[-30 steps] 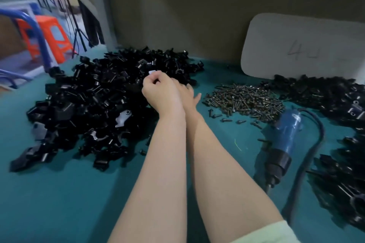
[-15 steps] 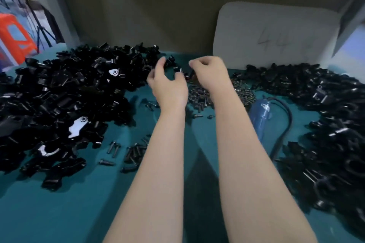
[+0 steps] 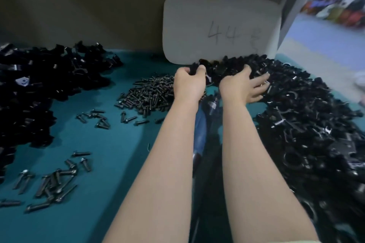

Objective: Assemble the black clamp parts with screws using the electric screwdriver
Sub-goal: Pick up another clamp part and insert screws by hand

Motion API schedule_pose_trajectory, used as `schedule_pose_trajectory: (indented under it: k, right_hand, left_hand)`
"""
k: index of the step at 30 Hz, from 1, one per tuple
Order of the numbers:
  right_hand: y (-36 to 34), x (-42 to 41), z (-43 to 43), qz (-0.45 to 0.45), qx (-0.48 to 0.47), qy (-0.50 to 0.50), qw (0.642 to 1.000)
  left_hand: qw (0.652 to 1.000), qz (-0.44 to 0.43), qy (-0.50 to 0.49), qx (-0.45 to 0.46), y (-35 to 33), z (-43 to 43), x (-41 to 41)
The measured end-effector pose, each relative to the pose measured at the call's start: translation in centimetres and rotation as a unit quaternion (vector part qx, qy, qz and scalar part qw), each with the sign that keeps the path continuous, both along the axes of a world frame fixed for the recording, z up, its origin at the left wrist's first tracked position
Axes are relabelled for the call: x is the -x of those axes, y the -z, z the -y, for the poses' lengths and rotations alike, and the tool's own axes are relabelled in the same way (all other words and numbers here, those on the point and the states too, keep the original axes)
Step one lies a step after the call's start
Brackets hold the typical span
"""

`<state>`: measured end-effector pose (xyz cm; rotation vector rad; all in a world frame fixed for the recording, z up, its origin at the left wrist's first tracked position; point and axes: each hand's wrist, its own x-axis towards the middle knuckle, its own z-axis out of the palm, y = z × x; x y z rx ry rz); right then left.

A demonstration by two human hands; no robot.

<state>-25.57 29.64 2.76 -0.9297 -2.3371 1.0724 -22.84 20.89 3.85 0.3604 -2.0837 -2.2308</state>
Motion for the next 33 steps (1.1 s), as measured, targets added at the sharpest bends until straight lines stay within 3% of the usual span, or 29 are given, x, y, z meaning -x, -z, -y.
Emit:
schedule_pose_trajectory:
  k: [8, 15, 18, 21, 26, 30, 33]
  right_hand:
    - [1.5, 1.6, -0.9, 0.132, 0.057, -0.005, 0.99]
    - [2.4, 1.2, -0.1, 0.151, 0.04, -0.003, 0.988]
    - [2.2, 1.1, -0.2, 0.114, 0.047, 0.018, 0.992]
    - [1.1, 0.5, -0.1, 0.036, 0.074, 0.034, 0.996]
    - [-0.9, -2.1, 2.1, -0.147, 0.207, -0.092, 0.963]
    - [-1.2, -6.2, 4.8, -0.182, 0.279, -0.174, 0.927]
    - [-0.9, -9.1, 6.1, -0.16, 0.292, -0.218, 0.917]
  left_hand:
    - [0.986, 0.033, 0.026, -0.16, -0.5, -1.1, 0.0]
    - [0.981, -0.007, 0.043, -0.187, -0.5, -0.7, -0.8]
    - [0.978, -0.003, 0.048, -0.202, -0.4, -0.3, -1.0]
    - [0.955, 0.021, 0.033, -0.293, -0.8, 0.1, -1.4]
    - [0.905, 0.044, 0.0, -0.422, -1.4, 2.1, -2.9]
    - [0.889, 0.009, -0.029, -0.458, -1.2, 4.0, -5.6]
    - [0.9, -0.018, -0.031, -0.434, -0.6, 5.5, -7.9]
